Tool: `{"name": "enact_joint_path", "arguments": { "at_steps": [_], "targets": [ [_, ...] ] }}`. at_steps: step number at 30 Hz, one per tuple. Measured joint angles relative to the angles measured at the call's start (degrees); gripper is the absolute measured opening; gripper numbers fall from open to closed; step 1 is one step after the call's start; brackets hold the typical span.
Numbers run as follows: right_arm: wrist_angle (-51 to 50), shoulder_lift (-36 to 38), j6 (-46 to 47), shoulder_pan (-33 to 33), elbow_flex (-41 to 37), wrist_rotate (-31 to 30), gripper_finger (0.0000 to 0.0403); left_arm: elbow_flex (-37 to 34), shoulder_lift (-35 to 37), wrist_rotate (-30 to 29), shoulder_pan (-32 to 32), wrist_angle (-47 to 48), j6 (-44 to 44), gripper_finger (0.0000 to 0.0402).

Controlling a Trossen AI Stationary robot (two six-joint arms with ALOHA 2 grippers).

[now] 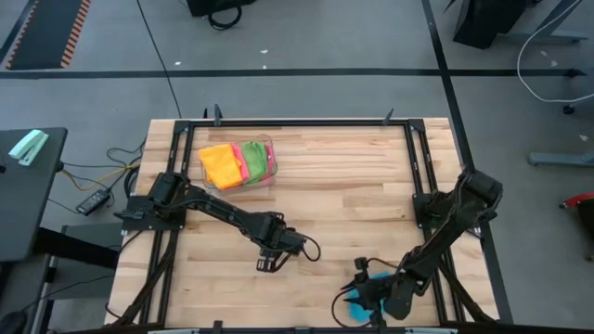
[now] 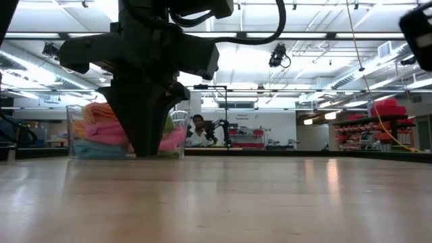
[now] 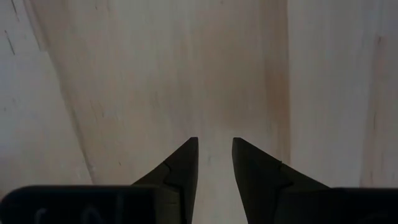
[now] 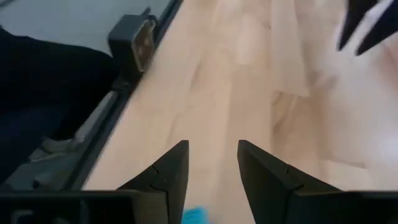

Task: Fold microfiber towels
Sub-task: Fold the blue microfiber towel, then stack the blue microfiber towel on top of the green microfiber towel

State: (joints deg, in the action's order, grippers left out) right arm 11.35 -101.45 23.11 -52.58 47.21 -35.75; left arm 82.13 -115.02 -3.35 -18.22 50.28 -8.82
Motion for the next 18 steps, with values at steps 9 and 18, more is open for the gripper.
{"name": "enact_joint_path", "arguments": {
  "at_steps": [9,18],
  "targets": [
    [-17.7,8.5,13.8,0.8,-0.2,11.2,0.0154,0.0,0.0,0.0,0.0,-1.7,0.4,0.0107],
    [-25.6,10.3,19.3,4.2,-0.1,26.2,0.0253,0.0,0.0,0.0,0.1,-3.2,0.5,0.0107]
  ]
}}
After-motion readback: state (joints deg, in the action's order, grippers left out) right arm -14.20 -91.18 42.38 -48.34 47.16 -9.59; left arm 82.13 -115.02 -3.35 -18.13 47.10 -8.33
